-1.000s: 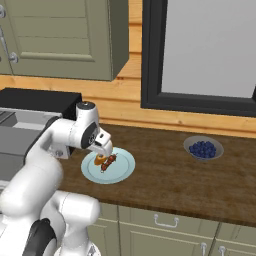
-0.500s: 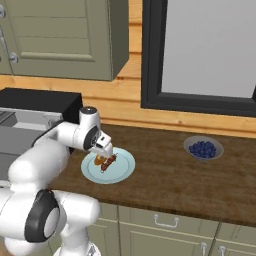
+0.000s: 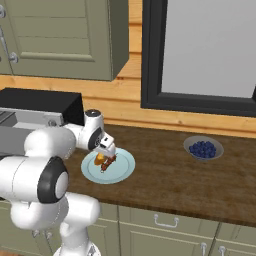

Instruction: Pick up the kebab skewer and baguette bread, and place them inside the toaster oven. Close the toaster oven door and start by setting the timer.

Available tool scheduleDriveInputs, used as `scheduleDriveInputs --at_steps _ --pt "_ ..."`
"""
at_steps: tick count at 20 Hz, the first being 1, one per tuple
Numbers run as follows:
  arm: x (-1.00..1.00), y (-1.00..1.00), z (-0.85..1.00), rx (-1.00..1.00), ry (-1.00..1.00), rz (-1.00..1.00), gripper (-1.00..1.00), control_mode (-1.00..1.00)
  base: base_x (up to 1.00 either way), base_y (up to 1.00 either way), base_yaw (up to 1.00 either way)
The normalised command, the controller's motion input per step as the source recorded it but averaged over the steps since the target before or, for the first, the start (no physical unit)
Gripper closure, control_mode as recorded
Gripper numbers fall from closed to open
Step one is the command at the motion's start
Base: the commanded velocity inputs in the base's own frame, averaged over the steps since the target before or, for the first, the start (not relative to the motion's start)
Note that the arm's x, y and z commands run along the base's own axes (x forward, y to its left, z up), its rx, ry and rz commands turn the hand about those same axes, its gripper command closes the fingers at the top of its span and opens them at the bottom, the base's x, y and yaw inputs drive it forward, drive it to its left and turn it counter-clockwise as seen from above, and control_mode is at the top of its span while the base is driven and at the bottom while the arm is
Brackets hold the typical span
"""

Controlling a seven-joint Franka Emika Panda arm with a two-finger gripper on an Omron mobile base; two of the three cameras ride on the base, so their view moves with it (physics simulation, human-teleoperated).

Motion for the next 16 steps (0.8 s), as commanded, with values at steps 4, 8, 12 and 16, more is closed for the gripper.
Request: scheduleDriveInputs --at_steps 4,8,12,16 --pt "0.51 0.00 -0.29 0.00 0.03 0.00 -1.00 -1.00 0.00 0.00 0.00" --pt "0.33 0.00 -0.31 0.00 0.04 0.00 -1.00 -1.00 0.00 0.00 0.00" --pt "0.23 0.00 -0.25 0.00 0.03 0.00 -1.00 -1.00 0.00 0.00 0.00" --pt "0.16 0.00 -0.22 0.00 0.02 0.00 -1.00 -1.00 0.00 0.00 0.00"
